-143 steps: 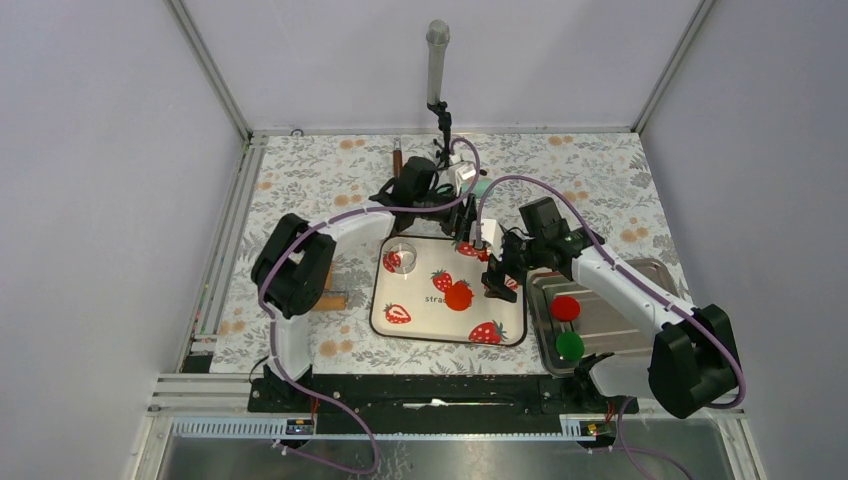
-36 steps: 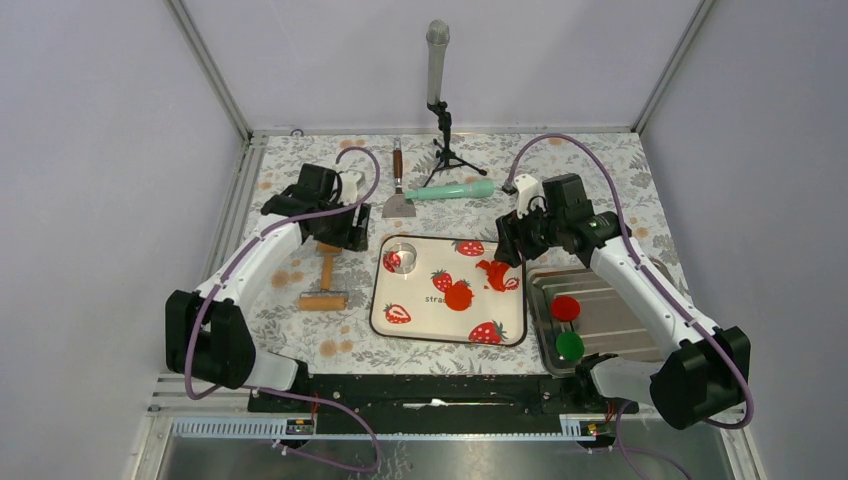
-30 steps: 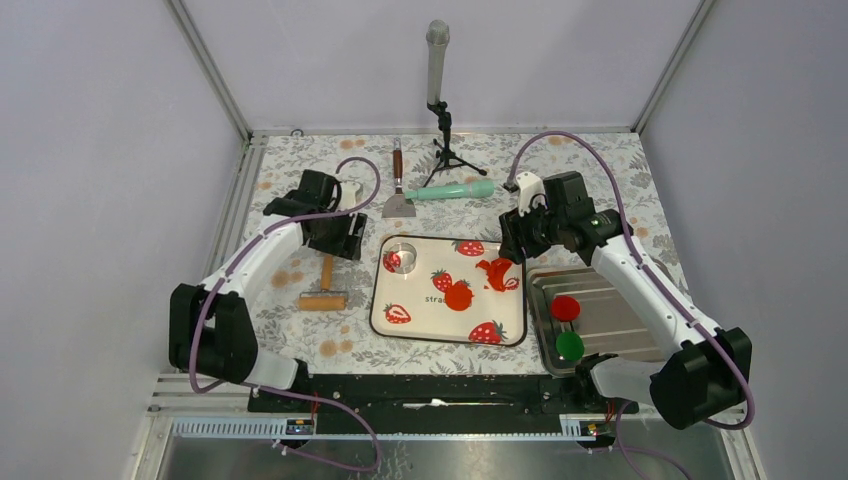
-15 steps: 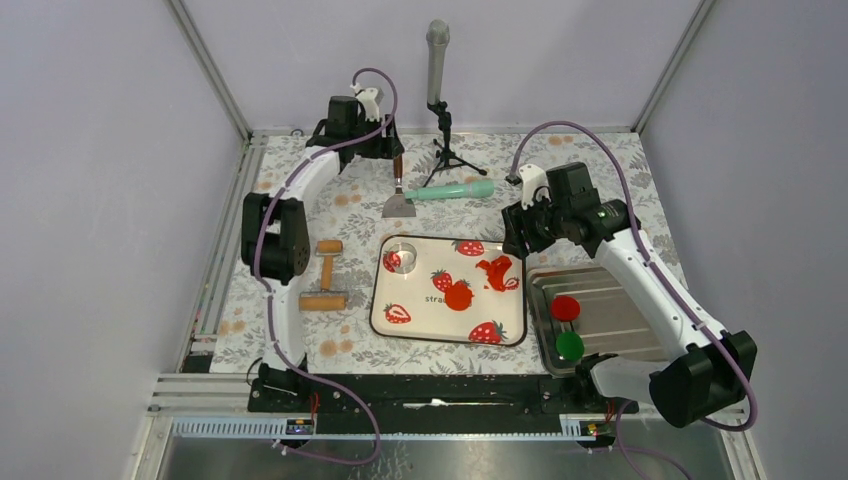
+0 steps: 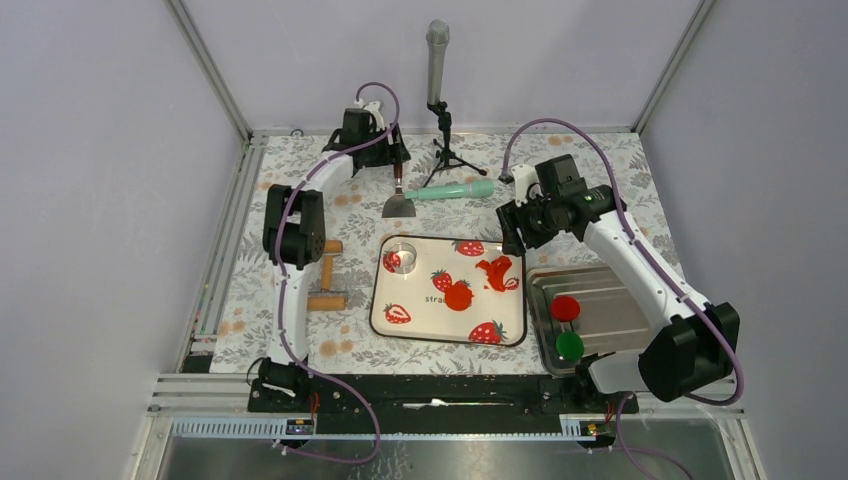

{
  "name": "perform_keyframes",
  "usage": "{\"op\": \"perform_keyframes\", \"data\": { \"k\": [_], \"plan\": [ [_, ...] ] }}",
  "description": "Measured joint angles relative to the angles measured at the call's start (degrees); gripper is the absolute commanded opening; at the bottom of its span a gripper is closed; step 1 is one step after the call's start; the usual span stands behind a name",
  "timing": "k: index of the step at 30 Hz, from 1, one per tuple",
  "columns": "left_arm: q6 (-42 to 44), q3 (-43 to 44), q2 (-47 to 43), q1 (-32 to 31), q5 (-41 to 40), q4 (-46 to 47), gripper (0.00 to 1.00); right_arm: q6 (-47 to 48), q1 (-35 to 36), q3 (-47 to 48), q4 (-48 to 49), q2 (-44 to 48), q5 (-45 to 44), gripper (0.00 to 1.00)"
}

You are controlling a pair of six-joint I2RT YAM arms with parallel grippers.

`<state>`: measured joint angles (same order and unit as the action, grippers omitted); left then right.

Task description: Roll out the dumpling wrappers from the dough

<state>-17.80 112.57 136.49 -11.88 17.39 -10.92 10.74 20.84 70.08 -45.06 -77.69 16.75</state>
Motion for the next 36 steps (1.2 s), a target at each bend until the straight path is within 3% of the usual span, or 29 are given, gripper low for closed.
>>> {"op": "perform_keyframes", "data": {
  "k": [5, 13, 19, 21, 27, 36],
  "plan": [
    [-3.2, 2.0, 2.3, 0.2, -1.3, -0.7, 0.60, 0.6, 0.0, 2.9, -0.3, -2.8, -0.3, 0.65],
    [-5.8, 4.0, 3.3, 0.3, -1.6, -3.0, 0.22, 1.8, 0.0, 6.2, -0.6, -5.1, -1.3, 0.66],
    [-4.0, 2.1, 2.3, 0.5, -1.6, -2.6, 0.02, 2.5, 0.0, 6.9, -0.6, -5.1, -2.1, 0.66],
    [-2.5, -0.6, 0.3, 0.9, -1.6, -2.1, 0.00, 2.5, 0.0, 6.9, -0.5, -5.1, -2.1, 0.66],
    [6.2, -13.7, -14.5, 2.8, 2.5, -0.5, 0.00, 0.9, 0.0, 6.9, 2.2, -4.6, -0.6, 0.68],
    [14.9, -32.4, -49.1, -0.7, 16.2, -0.1, 0.00, -5.1, 0.0, 6.9, 8.0, -4.0, 3.6, 0.70]
  ]
}}
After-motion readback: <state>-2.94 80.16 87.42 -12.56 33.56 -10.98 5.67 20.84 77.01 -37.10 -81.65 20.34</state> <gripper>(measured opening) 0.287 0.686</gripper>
